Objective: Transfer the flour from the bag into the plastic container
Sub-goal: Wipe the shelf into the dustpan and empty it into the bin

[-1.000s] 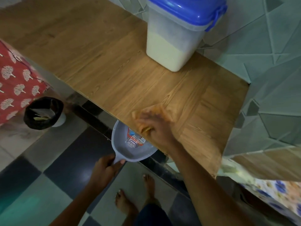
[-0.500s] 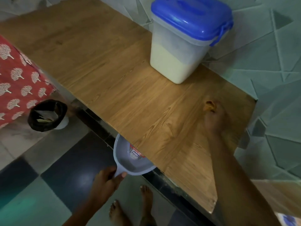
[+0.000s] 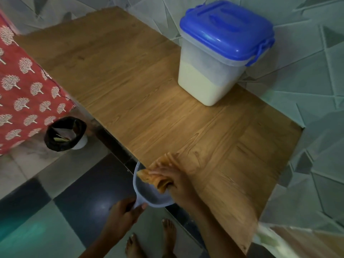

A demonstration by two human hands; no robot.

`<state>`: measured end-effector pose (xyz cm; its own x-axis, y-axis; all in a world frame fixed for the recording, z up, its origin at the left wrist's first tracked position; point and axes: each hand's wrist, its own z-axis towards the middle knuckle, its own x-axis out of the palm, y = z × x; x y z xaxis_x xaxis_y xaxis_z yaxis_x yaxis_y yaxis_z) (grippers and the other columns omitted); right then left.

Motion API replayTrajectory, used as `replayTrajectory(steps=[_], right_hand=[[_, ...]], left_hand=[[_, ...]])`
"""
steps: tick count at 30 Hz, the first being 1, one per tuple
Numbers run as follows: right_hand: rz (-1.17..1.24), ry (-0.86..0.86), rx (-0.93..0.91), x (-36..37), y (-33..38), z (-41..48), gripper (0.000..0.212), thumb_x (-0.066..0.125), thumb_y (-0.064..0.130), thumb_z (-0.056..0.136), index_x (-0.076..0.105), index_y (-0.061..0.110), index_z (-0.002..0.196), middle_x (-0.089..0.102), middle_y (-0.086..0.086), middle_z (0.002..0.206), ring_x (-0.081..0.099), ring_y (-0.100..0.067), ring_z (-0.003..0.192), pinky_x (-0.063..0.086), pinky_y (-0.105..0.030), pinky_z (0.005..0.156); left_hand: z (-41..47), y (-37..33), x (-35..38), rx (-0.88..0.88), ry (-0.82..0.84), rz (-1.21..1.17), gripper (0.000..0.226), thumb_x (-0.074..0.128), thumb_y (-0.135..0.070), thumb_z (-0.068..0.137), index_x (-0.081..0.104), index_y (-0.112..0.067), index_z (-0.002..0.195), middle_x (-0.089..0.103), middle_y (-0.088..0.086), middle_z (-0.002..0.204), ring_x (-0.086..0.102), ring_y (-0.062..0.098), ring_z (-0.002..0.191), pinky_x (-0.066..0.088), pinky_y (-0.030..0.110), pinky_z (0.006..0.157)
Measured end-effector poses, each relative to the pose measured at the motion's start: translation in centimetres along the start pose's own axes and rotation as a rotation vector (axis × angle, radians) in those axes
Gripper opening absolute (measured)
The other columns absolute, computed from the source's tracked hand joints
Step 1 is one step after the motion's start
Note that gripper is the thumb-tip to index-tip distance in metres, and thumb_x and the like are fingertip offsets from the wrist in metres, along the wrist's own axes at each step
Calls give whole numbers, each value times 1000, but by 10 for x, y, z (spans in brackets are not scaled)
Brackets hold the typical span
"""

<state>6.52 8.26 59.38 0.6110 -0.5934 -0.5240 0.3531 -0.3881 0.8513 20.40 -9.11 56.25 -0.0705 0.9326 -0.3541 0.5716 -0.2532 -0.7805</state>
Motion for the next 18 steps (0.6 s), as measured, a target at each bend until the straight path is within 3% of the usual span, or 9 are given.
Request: replayTrajectory(steps=[2, 4, 7, 9, 10, 11, 13, 15, 18], right_hand=[[265, -78, 169, -12, 18, -19, 50, 47, -15, 86, 71, 15, 118, 71, 11, 108, 65, -5, 103, 52, -26, 89], [394, -314, 276, -39, 32, -35, 38, 49, -14, 91, 72, 11, 109, 72, -1, 98, 68, -10, 95, 55, -25, 81], [85, -683, 224, -90, 31, -41, 29, 55, 1, 97, 70, 18, 114, 71, 11, 104, 67, -3, 96, 53, -13, 80], [-193, -824, 265, -120, 2, -36, 26, 57, 5, 96, 69, 13, 118, 68, 9, 108, 62, 1, 95, 39, 2, 83], [-277, -862, 333, -131, -18, -32, 29, 56, 8, 95, 69, 12, 120, 68, 4, 113, 62, -5, 101, 33, 4, 86], [-332, -866, 421, -137, -40, -27, 34, 53, 14, 92, 69, 11, 122, 69, -3, 119, 63, -16, 108, 34, -1, 92], [-442, -745, 575, -123, -70, -21, 47, 48, 24, 87, 65, 17, 130, 63, -11, 133, 57, -33, 122, 41, -28, 105], [-558, -585, 576, -89, -75, -19, 48, 55, 15, 89, 60, 26, 136, 55, -8, 144, 49, -34, 132, 40, -46, 109], [-388, -379, 312, -38, -32, -24, 52, 57, -3, 87, 65, 24, 130, 58, -3, 141, 50, -26, 134, 39, -42, 113]], left_hand=[[1, 3, -2, -17, -6, 29, 36, 72, -42, 89, 66, -15, 66, 61, 3, 50, 53, 10, 40, 42, 30, 51], [1, 4, -1, -13, -4, 14, 35, 72, -38, 90, 65, -15, 65, 60, 3, 49, 51, 10, 39, 41, 29, 52], [-2, -6, 1, 33, 6, 46, 32, 69, -30, 93, 63, -22, 62, 62, -2, 50, 52, 3, 40, 42, 27, 49], [-3, -9, 1, 48, 14, 70, 31, 68, -29, 94, 63, -22, 64, 62, -4, 51, 53, 2, 41, 42, 24, 49], [-2, -10, 1, 56, 12, 81, 31, 69, -30, 93, 62, -20, 65, 61, -5, 50, 53, 2, 41, 42, 24, 48], [-2, -9, 2, 61, 9, 83, 32, 70, -30, 93, 61, -19, 64, 60, -5, 49, 52, 2, 40, 42, 25, 49], [-3, -6, 2, 63, 7, 65, 33, 72, -30, 92, 60, -19, 62, 59, -5, 48, 52, 2, 40, 43, 27, 49], [-4, -2, 2, 61, 21, 46, 31, 72, -30, 91, 62, -18, 64, 60, -4, 49, 53, 3, 41, 44, 30, 50], [-7, 5, 3, 63, 41, 31, 29, 72, -29, 92, 63, -16, 67, 60, -2, 50, 53, 4, 41, 44, 31, 49]])
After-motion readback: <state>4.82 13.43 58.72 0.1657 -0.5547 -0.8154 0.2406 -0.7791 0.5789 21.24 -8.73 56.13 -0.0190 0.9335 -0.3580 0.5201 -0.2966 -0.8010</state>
